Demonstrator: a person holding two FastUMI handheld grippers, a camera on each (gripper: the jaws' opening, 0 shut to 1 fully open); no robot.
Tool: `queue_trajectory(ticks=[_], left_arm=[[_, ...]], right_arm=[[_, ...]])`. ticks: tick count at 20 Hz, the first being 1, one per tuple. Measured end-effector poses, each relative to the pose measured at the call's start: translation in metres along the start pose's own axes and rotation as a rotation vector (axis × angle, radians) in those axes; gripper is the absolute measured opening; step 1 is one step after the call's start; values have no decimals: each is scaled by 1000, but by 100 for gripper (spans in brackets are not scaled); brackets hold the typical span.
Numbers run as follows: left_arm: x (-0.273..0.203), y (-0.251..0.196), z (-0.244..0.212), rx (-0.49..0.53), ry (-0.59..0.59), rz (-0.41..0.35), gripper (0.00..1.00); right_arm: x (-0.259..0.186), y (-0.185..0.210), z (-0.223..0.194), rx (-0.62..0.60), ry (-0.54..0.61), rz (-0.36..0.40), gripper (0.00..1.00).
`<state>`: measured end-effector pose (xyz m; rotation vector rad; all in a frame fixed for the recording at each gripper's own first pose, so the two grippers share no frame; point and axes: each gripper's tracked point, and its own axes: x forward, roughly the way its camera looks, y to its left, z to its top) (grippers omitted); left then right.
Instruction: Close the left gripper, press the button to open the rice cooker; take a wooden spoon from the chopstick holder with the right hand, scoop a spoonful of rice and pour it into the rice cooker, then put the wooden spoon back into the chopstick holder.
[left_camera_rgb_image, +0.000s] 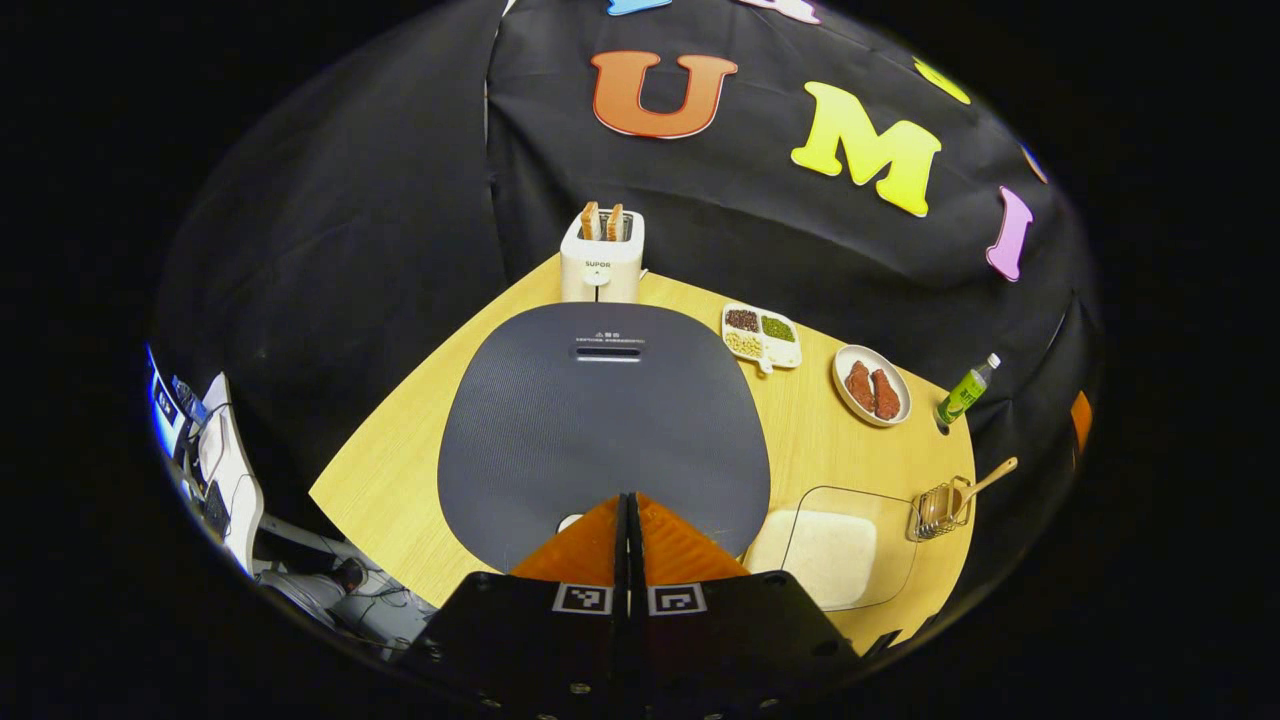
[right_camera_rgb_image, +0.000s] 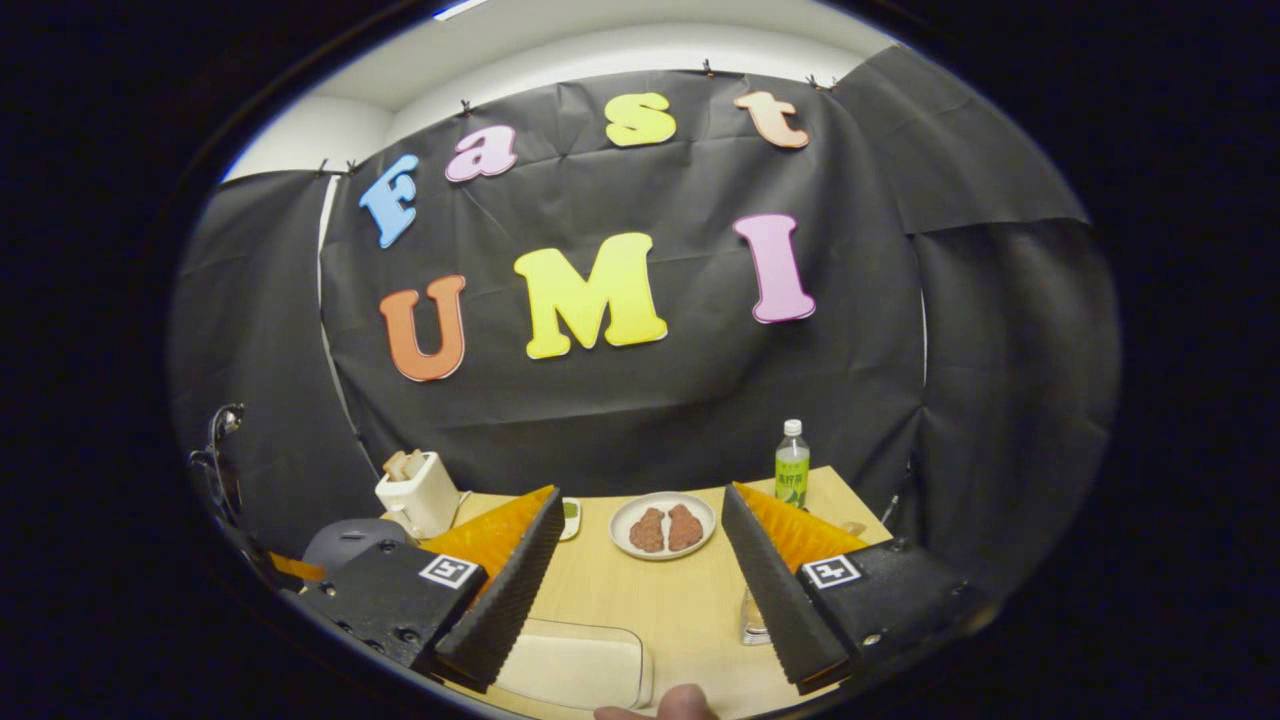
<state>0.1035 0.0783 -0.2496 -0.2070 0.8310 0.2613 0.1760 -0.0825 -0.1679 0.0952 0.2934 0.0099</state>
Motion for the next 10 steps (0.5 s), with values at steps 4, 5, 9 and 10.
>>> queue_trajectory(ticks=[4, 5, 9, 10], left_arm=[[7, 1, -8, -7, 21, -9, 0], [5, 0, -13, -4, 40, -12, 0], [10, 1, -19, -40, 63, -16, 0], [8, 1, -18, -63, 60, -28, 0]], right_arm=[[-4, -2, 3, -3, -12, -10, 100], [-5, -3, 4, -5, -15, -13, 100], [-10, -10, -2, 6, -1, -25, 100], [-12, -12, -1, 6, -5, -29, 100]])
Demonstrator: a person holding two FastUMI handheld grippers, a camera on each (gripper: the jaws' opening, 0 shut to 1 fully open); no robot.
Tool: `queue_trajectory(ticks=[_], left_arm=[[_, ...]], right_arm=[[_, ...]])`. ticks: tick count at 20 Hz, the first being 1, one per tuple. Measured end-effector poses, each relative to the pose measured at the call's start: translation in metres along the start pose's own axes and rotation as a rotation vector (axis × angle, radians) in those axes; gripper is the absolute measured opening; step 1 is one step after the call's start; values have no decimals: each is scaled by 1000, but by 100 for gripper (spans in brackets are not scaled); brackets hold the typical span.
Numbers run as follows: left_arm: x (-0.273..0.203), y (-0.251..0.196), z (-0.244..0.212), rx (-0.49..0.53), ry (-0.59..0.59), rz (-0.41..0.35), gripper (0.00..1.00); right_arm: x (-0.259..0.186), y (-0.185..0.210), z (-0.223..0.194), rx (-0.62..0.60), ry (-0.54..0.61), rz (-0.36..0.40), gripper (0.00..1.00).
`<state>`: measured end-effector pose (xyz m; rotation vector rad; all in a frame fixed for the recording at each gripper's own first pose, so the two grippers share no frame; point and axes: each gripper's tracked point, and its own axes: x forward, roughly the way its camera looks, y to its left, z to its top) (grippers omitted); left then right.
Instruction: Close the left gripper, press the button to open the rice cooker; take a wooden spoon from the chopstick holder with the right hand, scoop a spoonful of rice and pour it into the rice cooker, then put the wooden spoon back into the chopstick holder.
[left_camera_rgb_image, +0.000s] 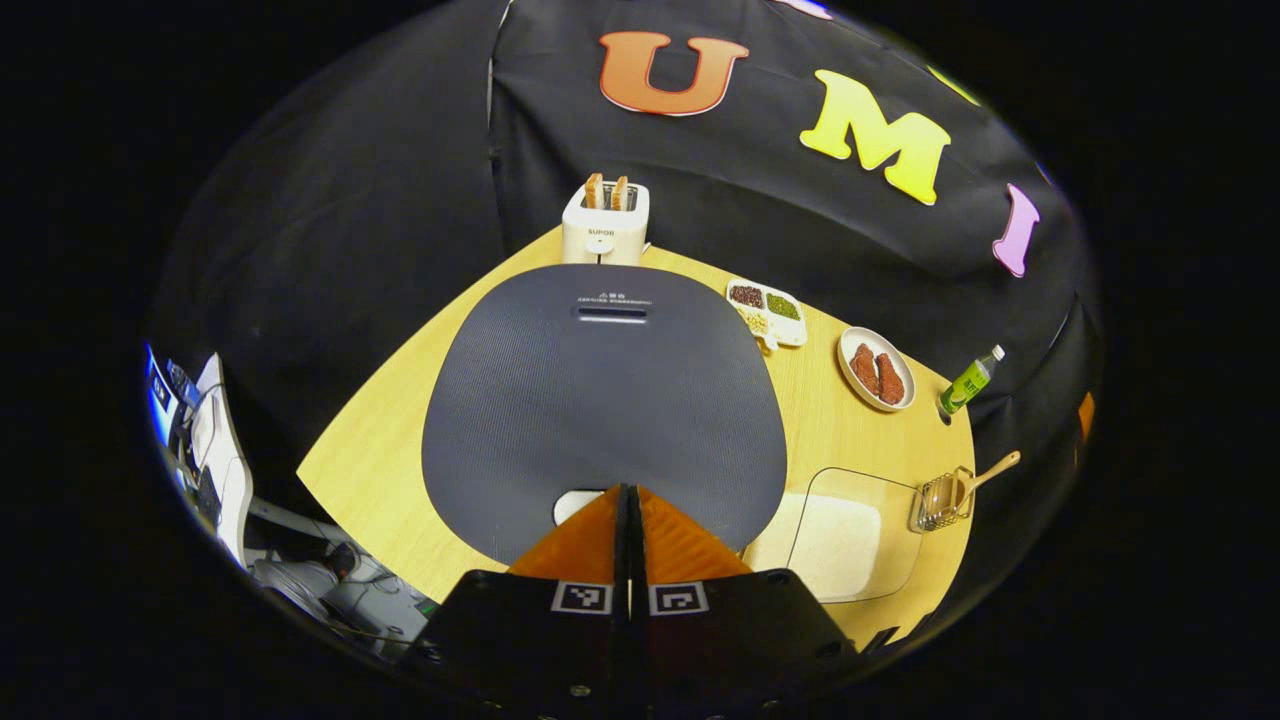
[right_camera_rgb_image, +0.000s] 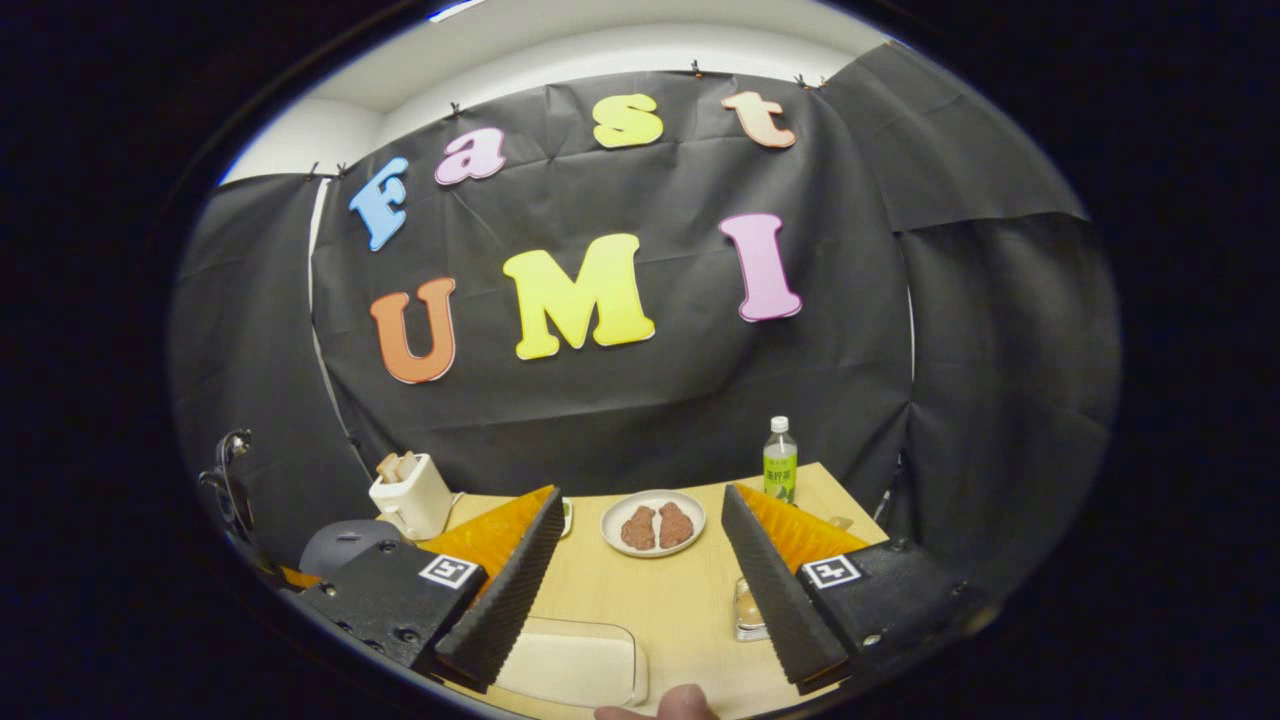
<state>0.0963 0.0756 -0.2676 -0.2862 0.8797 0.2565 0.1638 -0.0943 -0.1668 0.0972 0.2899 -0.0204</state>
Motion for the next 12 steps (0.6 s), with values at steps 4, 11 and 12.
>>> queue_trajectory(ticks=[4, 11, 12], left_arm=[[-7, -3, 8, -53, -42, -48, 0], [-52, -15, 64, 21, -292, -44, 0], [-61, -17, 79, 30, -339, -47, 0]], right_arm=[[-15, -7, 13, -12, -35, -10, 100], [-48, -16, 39, -40, -101, -38, 100], [-53, -16, 42, -41, -107, -37, 100]])
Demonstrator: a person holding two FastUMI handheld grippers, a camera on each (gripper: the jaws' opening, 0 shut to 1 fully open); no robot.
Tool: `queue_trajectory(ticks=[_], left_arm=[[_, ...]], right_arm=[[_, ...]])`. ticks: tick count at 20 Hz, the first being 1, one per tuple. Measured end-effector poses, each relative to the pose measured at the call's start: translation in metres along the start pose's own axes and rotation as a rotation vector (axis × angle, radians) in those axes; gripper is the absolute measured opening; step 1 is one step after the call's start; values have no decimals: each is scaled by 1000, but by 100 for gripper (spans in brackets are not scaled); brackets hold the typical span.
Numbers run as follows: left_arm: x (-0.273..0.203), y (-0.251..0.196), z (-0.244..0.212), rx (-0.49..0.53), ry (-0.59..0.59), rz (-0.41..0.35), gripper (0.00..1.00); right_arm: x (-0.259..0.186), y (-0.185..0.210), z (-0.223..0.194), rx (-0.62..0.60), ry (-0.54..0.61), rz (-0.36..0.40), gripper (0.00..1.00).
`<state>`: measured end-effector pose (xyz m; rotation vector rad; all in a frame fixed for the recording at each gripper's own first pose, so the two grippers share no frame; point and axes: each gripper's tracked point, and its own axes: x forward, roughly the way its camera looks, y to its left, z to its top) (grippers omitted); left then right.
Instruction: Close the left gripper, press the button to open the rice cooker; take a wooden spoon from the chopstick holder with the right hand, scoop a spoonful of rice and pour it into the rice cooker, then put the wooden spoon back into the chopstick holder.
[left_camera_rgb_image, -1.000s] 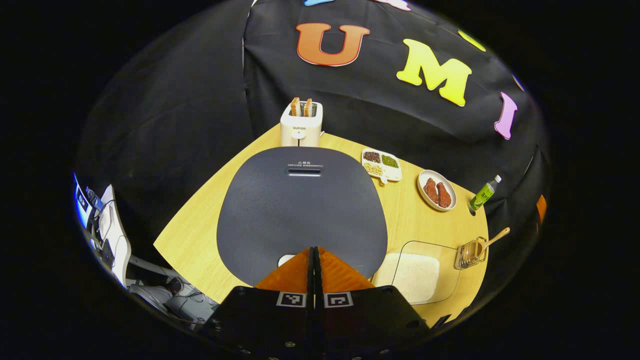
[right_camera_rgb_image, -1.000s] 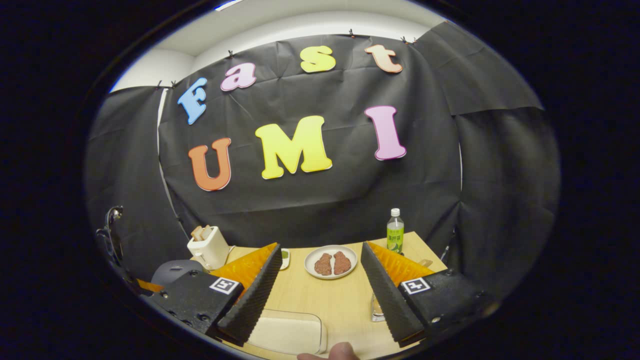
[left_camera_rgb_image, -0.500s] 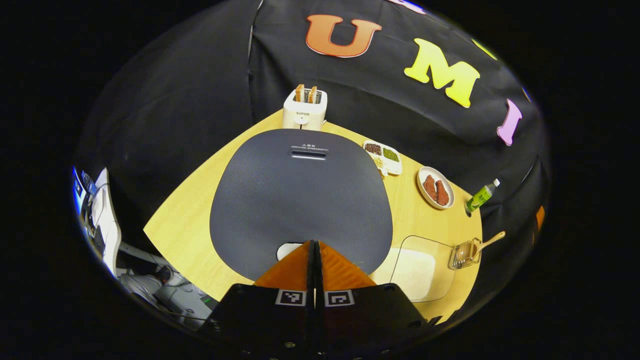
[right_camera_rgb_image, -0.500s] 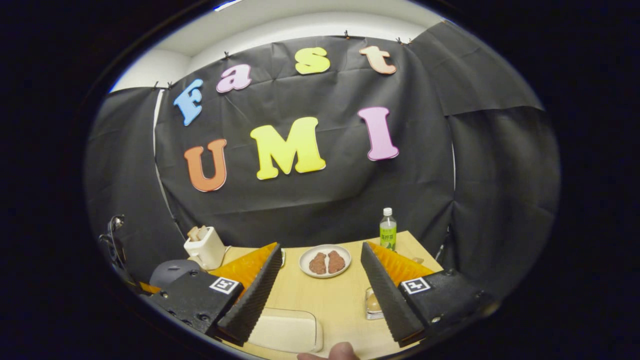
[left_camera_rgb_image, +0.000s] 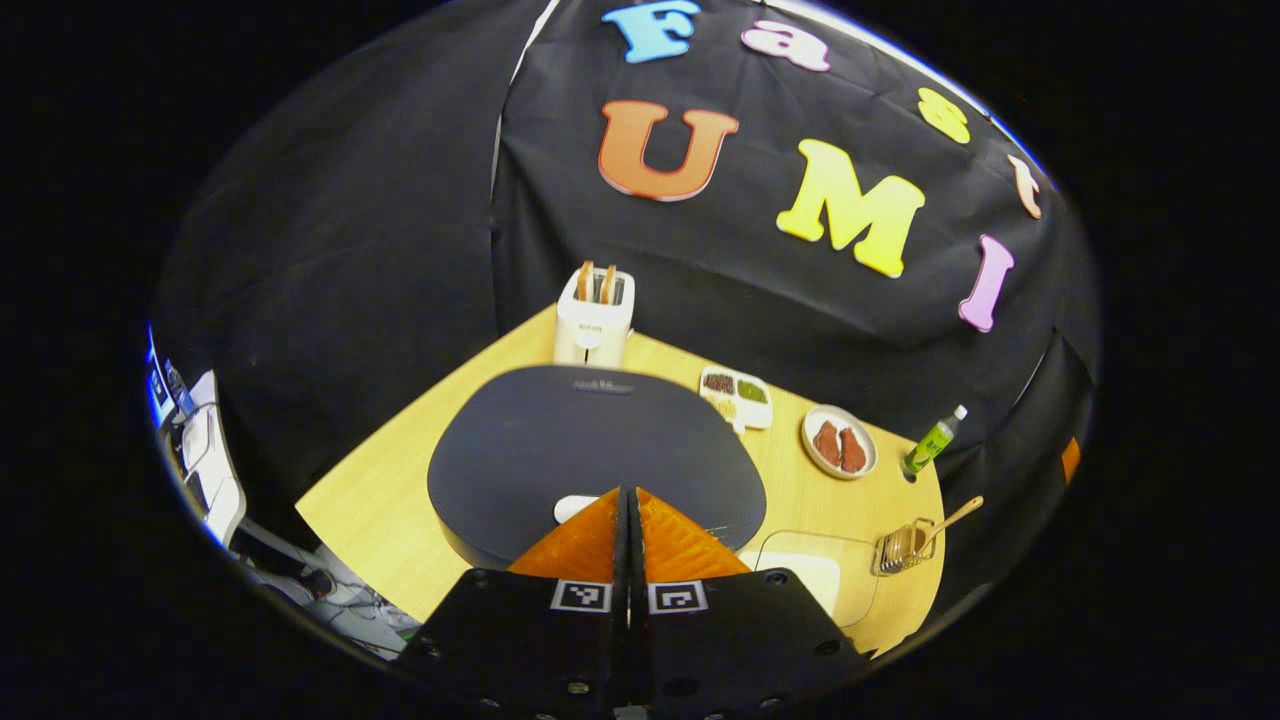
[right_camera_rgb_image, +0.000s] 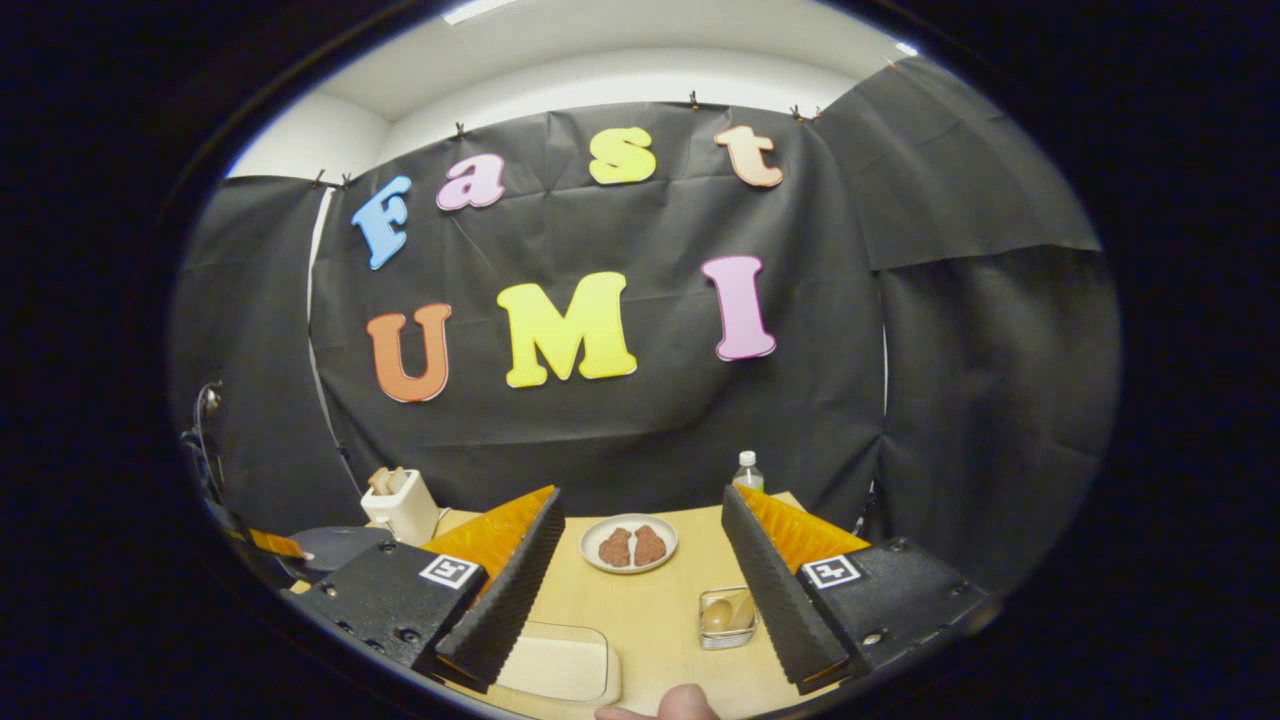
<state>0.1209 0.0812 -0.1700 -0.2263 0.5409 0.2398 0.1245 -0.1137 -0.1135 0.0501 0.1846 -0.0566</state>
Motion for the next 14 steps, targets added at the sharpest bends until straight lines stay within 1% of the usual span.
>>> queue_trajectory(ticks=[2, 4, 5, 6, 8, 10, 11, 12, 13, 14], left_arm=[[-13, -10, 33, 9, -91, -19, 1], [-31, -23, 66, 14, -191, -52, 5], [-43, -31, 78, 22, -233, -75, 5], [-50, -38, 88, 35, -260, -90, 25], [-62, -42, 97, 66, -309, -103, 61], [-75, -42, 104, 82, -364, -93, 98], [-81, -40, 105, 87, -381, -86, 95], [-88, -39, 104, 91, -394, -90, 95], [-94, -40, 102, 95, -401, -96, 83], [-100, -39, 98, 104, -410, -94, 83]], right_arm=[[-7, 0, 1, -2, 3, -2, 100], [-16, -1, 3, 8, 8, 0, 100], [-20, -1, 6, 6, 2, -1, 100], [-23, -3, 8, -4, -3, -5, 100], [-29, -3, 8, -21, -5, -6, 100], [-33, -3, 11, -34, -12, -4, 100], [-35, -4, 12, -36, -13, -5, 100], [-37, -4, 12, -37, -14, -3, 100], [-40, -2, 12, -44, -14, 2, 100], [-41, -2, 9, -56, -7, 7, 100]])
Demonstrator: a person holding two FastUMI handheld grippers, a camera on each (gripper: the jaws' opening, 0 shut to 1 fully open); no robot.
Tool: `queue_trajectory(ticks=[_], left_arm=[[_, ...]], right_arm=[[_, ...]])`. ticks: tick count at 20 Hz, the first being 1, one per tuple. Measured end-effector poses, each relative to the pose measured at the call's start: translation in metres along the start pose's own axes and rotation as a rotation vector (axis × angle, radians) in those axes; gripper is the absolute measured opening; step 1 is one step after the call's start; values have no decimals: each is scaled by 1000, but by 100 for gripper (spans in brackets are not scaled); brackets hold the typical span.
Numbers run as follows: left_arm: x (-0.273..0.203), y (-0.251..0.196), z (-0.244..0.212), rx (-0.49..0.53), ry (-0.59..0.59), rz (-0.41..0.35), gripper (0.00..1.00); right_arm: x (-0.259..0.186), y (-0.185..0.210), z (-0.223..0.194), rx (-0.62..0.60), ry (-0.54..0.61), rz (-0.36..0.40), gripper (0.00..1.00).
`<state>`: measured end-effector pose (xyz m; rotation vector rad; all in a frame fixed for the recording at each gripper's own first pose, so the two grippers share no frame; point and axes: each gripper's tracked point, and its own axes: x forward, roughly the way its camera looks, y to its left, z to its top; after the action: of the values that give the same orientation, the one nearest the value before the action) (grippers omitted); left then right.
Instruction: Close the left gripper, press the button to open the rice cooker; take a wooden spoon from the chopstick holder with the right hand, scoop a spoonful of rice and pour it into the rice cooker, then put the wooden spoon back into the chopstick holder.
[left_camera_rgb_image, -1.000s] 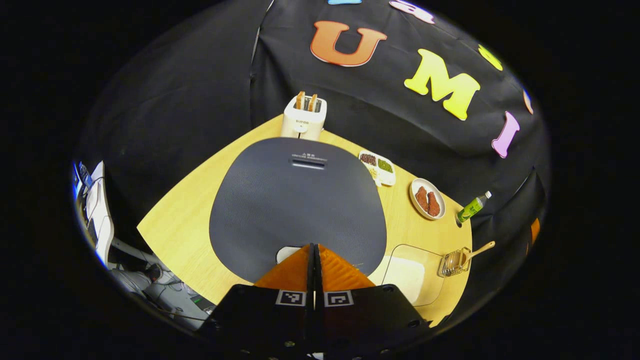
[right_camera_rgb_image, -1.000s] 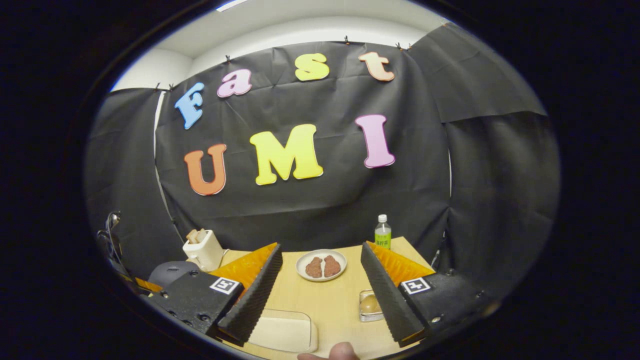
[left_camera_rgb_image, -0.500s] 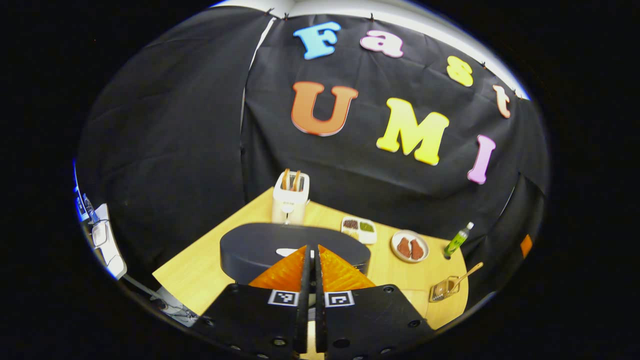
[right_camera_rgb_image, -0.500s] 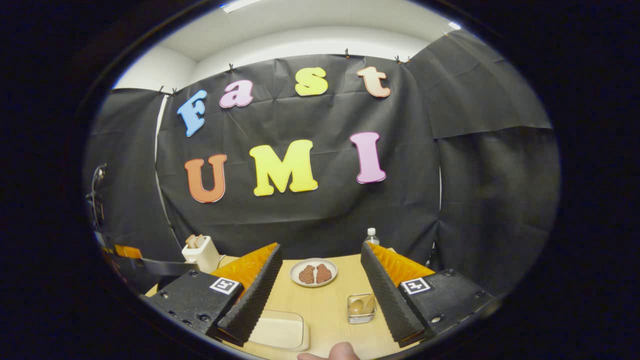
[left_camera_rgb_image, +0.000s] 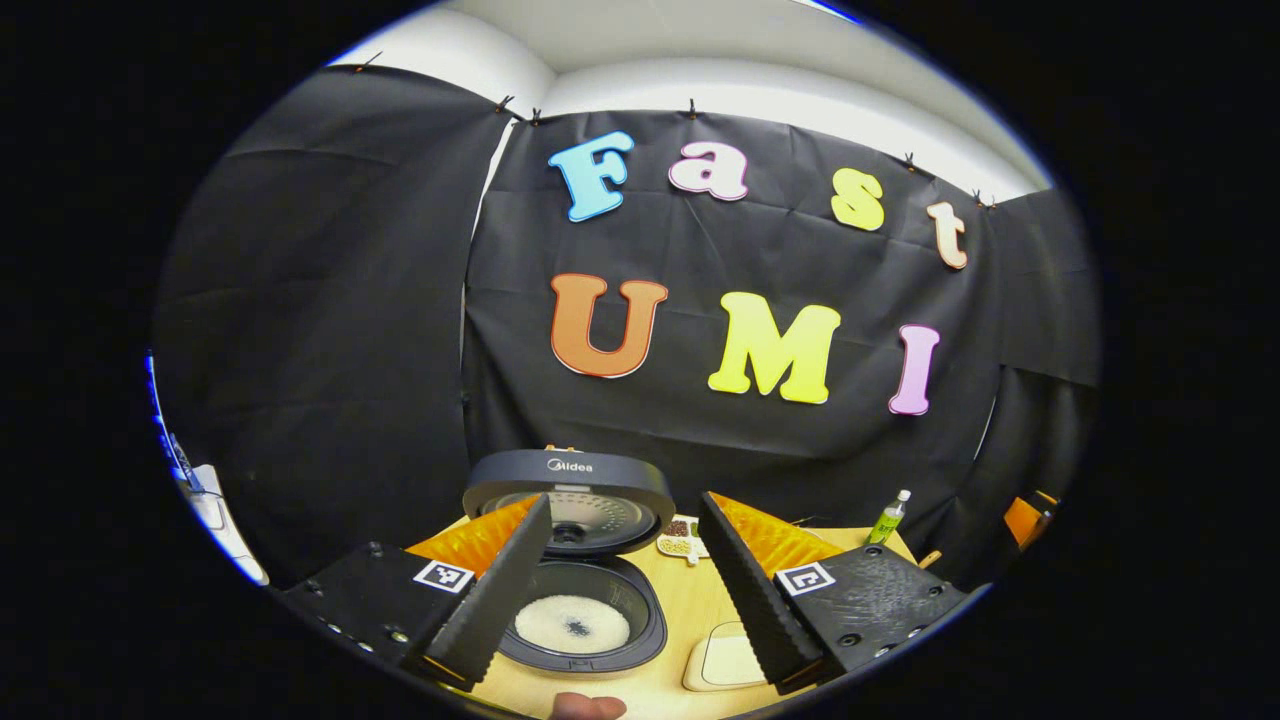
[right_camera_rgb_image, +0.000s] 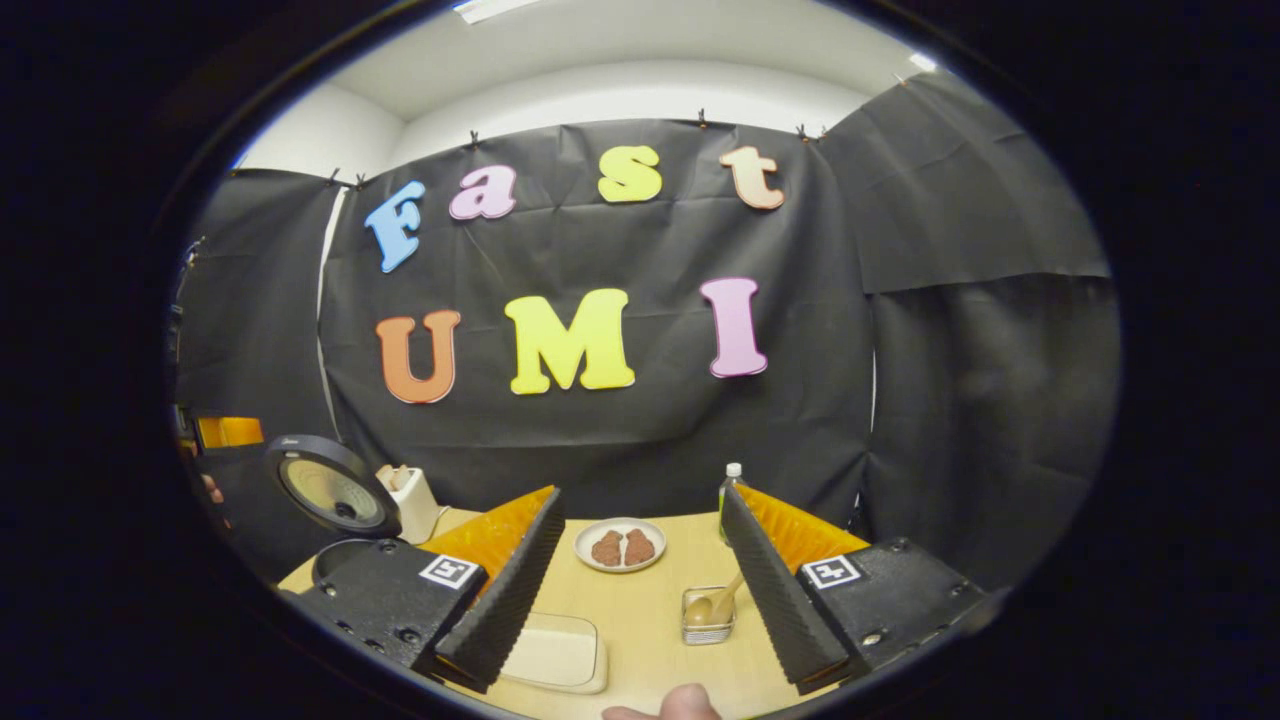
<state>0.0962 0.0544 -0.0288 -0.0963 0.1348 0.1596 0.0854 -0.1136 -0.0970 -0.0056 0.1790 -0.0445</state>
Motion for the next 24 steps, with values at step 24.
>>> queue_trajectory(ticks=[24], left_arm=[[-13, -38, 9, 76, -101, 82, 94]], right_arm=[[124, -111, -170, 156, 295, -47, 100]])
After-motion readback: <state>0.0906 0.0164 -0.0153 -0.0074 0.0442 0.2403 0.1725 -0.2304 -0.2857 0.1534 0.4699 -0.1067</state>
